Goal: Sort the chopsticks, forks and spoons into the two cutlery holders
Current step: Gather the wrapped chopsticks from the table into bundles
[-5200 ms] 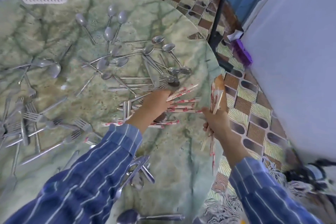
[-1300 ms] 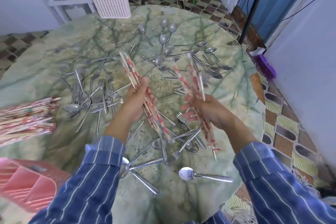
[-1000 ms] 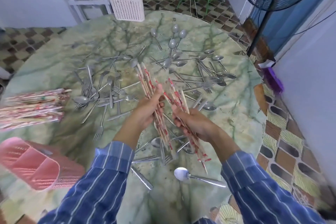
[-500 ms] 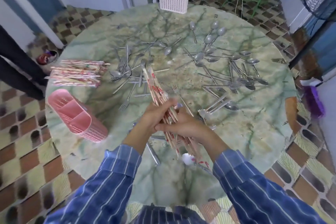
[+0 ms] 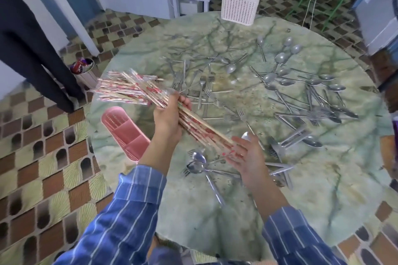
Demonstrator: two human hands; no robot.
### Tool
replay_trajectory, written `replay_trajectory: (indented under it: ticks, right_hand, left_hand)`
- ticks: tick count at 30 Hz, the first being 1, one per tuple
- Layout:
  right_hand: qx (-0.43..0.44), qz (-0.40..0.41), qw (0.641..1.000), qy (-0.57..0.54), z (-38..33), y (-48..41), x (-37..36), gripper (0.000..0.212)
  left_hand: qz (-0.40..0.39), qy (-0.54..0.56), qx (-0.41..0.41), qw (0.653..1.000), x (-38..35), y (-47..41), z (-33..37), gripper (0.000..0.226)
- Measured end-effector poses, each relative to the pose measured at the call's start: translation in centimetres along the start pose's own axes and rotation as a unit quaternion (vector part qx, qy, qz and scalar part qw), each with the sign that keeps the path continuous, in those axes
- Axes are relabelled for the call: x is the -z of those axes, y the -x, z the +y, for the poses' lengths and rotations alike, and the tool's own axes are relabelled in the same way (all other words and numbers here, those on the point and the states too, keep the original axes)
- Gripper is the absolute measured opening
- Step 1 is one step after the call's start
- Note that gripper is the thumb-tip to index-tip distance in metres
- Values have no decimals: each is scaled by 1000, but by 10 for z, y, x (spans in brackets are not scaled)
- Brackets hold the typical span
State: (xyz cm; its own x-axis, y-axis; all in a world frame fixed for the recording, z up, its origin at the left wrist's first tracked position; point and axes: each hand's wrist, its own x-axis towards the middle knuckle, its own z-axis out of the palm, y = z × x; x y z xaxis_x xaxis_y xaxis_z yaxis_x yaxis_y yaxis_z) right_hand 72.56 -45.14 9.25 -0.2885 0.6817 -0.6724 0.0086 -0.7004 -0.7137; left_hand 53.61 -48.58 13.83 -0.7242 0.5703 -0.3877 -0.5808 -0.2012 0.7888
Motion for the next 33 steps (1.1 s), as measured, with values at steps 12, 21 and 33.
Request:
replay_trajectory:
  ticks: [12,21,33]
  right_hand:
    - [79,-7,988,-135,25,30,-202,40]
    - [47,-36,984,-169,61,49,-333,21]
    - [156,-6,984,90,49,-11,-423,36]
  left_hand:
    - [-101,39,22,994,88,-35,102,12]
    - [-71,20,10,997,170,-61,168,20]
    - [-103,-76,44,991,195,-174,212,19]
